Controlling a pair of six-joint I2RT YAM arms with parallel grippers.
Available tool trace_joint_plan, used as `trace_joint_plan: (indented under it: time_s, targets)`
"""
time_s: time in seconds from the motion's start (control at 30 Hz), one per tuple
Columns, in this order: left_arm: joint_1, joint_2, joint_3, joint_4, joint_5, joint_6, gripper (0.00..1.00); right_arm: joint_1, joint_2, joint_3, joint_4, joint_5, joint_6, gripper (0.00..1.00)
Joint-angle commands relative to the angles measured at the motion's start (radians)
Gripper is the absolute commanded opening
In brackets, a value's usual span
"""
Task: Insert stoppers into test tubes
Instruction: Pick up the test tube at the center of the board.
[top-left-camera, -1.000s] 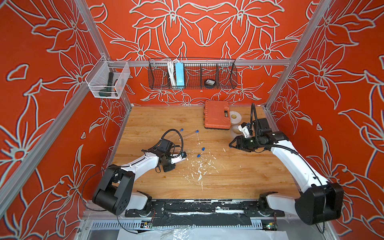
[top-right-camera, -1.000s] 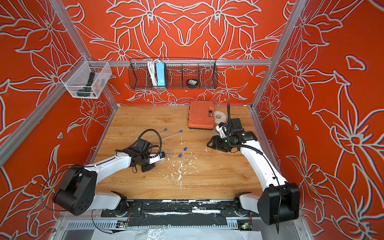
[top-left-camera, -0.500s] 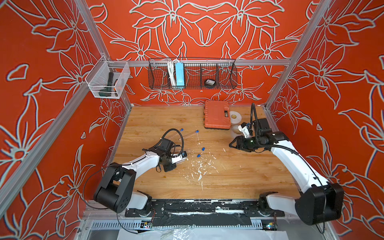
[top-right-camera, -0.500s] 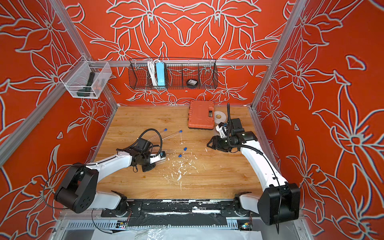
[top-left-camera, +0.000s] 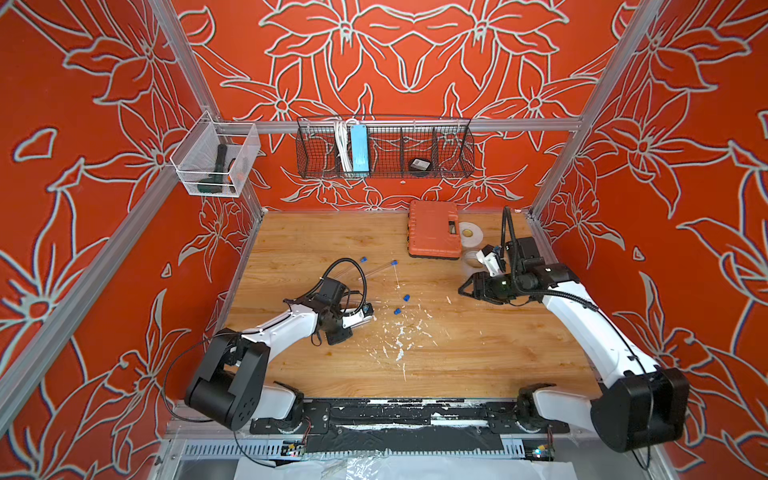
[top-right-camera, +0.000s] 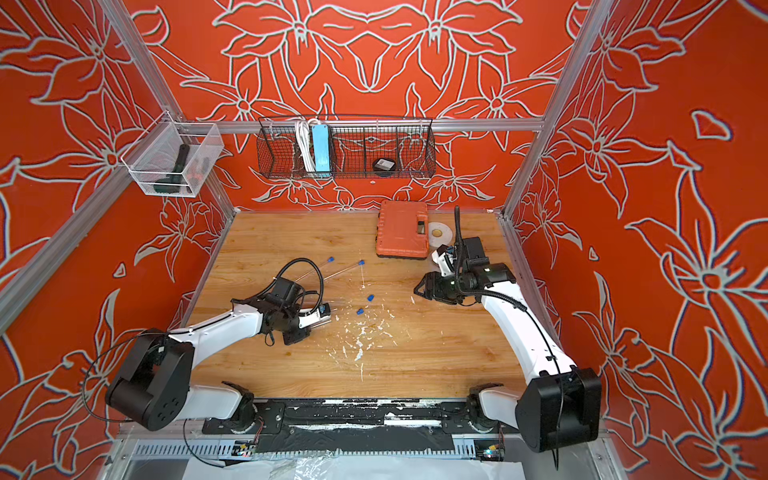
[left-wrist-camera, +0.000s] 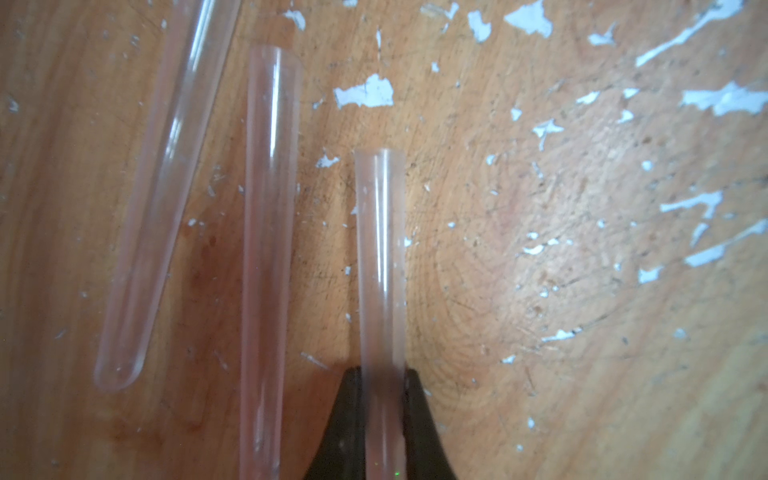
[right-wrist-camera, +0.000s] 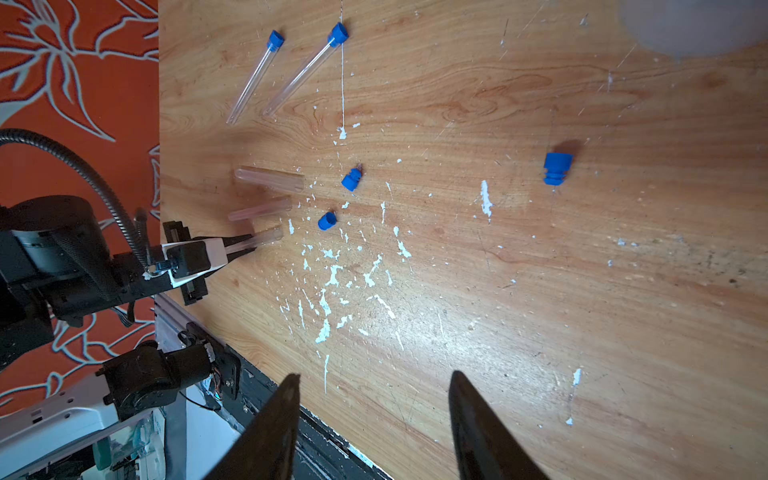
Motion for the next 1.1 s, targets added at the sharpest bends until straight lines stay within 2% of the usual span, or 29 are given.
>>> trace_joint_plan:
  time_s: [0.0, 0.57, 0.87, 1.07]
  targets:
    - [-0.003, -0.028, -0.009, -0.014, 0.015, 0.000, 0.01, -0.007, -0.012, -0.001, -0.011, -0.003, -0.007, 0.58]
    - [-0.003, -0.235, -0.070, 0.046, 0.083, -0.031, 0.00, -0.007, -0.012, 0.016, -0.043, -0.025, -0.030, 0.58]
    - [-0.003, -0.350, -0.097, 0.161, 0.190, -0.050, 0.00, -0.005, -0.007, 0.017, -0.039, -0.090, -0.035, 0.58]
    - [-0.002, -0.378, -0.117, 0.211, 0.257, -0.036, 0.00, -0.004, -0.006, 0.026, -0.049, -0.150, -0.056, 0.59]
